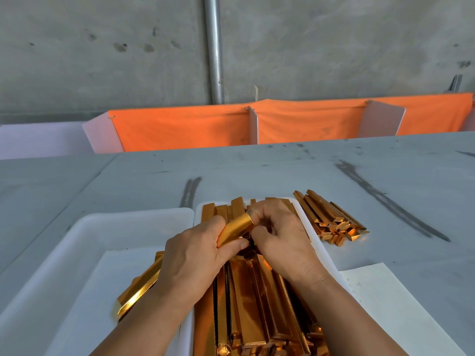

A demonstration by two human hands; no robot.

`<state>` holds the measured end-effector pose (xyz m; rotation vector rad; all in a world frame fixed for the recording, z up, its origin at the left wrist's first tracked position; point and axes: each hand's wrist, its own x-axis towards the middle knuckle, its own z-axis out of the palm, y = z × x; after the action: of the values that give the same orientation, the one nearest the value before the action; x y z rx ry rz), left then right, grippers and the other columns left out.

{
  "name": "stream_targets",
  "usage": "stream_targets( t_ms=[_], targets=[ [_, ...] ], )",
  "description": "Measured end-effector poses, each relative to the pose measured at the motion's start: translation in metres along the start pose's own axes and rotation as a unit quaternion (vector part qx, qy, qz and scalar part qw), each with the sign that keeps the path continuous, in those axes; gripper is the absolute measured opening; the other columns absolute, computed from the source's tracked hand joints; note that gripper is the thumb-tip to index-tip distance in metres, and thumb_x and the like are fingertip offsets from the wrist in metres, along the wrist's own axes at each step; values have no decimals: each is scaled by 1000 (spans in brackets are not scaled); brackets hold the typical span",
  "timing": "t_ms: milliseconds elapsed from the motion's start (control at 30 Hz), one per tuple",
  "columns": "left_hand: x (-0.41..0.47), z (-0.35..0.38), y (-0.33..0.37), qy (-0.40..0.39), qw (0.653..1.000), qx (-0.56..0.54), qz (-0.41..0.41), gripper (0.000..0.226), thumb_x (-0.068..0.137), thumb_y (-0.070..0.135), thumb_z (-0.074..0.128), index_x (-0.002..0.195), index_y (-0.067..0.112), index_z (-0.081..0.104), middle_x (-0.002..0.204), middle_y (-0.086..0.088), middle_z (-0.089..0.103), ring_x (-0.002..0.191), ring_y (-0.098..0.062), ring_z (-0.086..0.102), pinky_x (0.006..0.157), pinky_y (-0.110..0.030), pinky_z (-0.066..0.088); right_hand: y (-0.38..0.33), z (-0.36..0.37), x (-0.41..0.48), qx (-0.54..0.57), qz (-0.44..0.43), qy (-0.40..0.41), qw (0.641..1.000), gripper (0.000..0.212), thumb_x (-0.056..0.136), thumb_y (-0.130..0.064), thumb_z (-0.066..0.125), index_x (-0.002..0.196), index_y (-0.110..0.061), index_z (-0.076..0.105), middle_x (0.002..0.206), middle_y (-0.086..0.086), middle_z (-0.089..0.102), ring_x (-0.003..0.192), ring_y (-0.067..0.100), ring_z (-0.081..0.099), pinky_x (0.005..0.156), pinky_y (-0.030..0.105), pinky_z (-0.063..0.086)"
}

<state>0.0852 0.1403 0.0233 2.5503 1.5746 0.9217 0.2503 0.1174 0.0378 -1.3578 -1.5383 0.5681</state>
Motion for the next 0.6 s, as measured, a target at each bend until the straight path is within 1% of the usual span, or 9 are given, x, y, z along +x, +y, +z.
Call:
stream_targets(
  t_ms=[133,200,233,267,333,367,433,500,600],
  targets=[
    [1,1,0,-19,1000,-10,0,47,73,79,30,86,36,42,60,10,45,52,-4,50,51,-13,29,1,-4,1,49,9,7,999,33,89,0,50,76,-25,68,88,-9,61,83,0,58,67,10,45],
    [1,0,0,-20,1000,-24,-3,47,73,79,31,86,35,43,59,10,45,52,-4,50,51,-13,29,1,-4,1,85,9,34,996,37,93,-2,49,80,-28,71,81,-7,65,73,6,61,62,18,49],
    [1,-1,0,-19,999,-25,-1,48,72,80,30,86,36,42,60,11,44,52,-3,50,51,-13,29,1,-4,0,98,8,48,994,35,95,-5,50,84,-31,70,78,-7,66,65,9,59,59,25,49],
    [1,-1,1,-20,999,-25,3,49,71,82,29,85,37,41,60,12,44,53,-3,49,51,-13,29,1,-4,0,105,5,56,993,31,97,-8,52,89,-33,69,76,-8,66,60,12,57,55,26,49],
    [0,-1,1,-24,999,-22,6,50,70,83,27,85,37,39,62,13,45,54,-2,50,51,-13,29,1,-4,0,111,-1,53,992,25,96,-13,59,99,-37,66,70,-12,63,57,4,53,53,19,47],
    [0,-1,1,-27,999,-21,5,50,70,83,28,84,36,39,63,13,45,54,-2,50,51,-13,30,0,-4,0,111,-3,49,993,25,95,-13,62,100,-37,66,69,-15,63,59,0,54,53,16,47],
    [0,-1,1,-33,999,-22,3,48,71,81,29,85,37,39,63,13,46,55,-2,51,52,-13,31,-1,-4,0,101,-12,55,993,25,93,-12,66,92,-36,68,76,-23,65,68,-5,59,59,11,47],
    [1,-1,0,-33,999,-20,0,47,72,81,30,86,37,39,63,13,46,55,-2,51,52,-13,31,-1,-4,0,80,-17,70,994,22,90,-13,69,85,-34,71,83,-18,67,76,-3,61,63,10,48],
    [1,0,-1,-31,999,-22,-2,47,72,81,30,84,37,39,63,13,46,54,-2,51,52,-14,32,1,-4,1,55,-21,81,995,19,89,-16,72,83,-34,71,87,-11,67,80,5,62,67,14,51]
  ],
)
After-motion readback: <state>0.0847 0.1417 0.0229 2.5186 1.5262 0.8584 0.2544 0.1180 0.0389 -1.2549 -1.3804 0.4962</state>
